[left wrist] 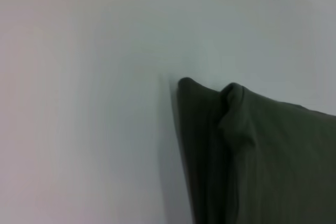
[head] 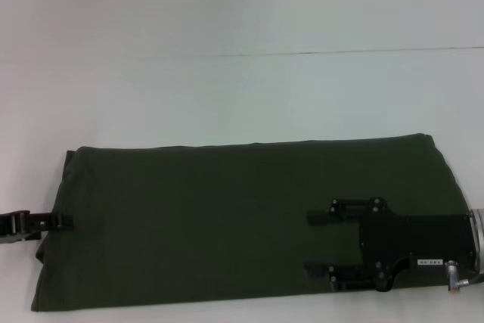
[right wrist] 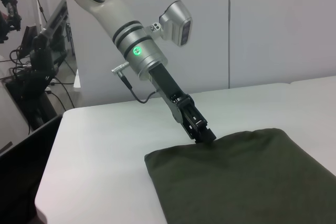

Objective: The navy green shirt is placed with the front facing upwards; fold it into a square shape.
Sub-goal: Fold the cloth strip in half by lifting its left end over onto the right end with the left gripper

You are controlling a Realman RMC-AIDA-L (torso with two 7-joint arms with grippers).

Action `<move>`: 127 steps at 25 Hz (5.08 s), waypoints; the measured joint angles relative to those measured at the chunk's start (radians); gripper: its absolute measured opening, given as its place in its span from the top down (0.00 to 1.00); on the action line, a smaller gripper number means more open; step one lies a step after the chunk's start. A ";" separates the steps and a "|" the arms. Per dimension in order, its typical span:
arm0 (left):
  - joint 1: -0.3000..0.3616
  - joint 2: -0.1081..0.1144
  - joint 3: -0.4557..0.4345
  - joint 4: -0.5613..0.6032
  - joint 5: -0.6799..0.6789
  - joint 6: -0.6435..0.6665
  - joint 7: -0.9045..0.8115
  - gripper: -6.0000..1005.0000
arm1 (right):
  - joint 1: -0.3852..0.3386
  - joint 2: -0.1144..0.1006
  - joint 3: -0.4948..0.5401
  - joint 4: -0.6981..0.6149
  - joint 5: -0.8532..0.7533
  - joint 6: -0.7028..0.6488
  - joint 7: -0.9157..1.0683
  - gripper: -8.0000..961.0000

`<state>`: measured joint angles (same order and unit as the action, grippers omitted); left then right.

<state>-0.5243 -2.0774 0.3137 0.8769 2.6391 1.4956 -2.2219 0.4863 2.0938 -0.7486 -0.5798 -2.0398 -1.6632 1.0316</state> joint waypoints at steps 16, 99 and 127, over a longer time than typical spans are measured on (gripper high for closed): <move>-0.007 -0.004 0.016 -0.019 -0.008 0.005 -0.001 0.26 | 0.000 -0.001 0.000 0.000 0.001 0.000 0.001 0.22; -0.065 -0.060 0.146 0.009 -0.487 0.171 0.076 0.92 | 0.065 0.003 0.003 0.180 0.081 0.278 -0.008 0.22; -0.112 -0.087 0.281 -0.123 -0.681 0.109 0.122 0.91 | 0.045 -0.005 0.048 0.231 0.132 0.340 -0.032 0.24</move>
<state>-0.6366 -2.1644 0.5944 0.7537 1.9583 1.6049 -2.0999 0.5308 2.0885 -0.7010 -0.3485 -1.9076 -1.3228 1.0001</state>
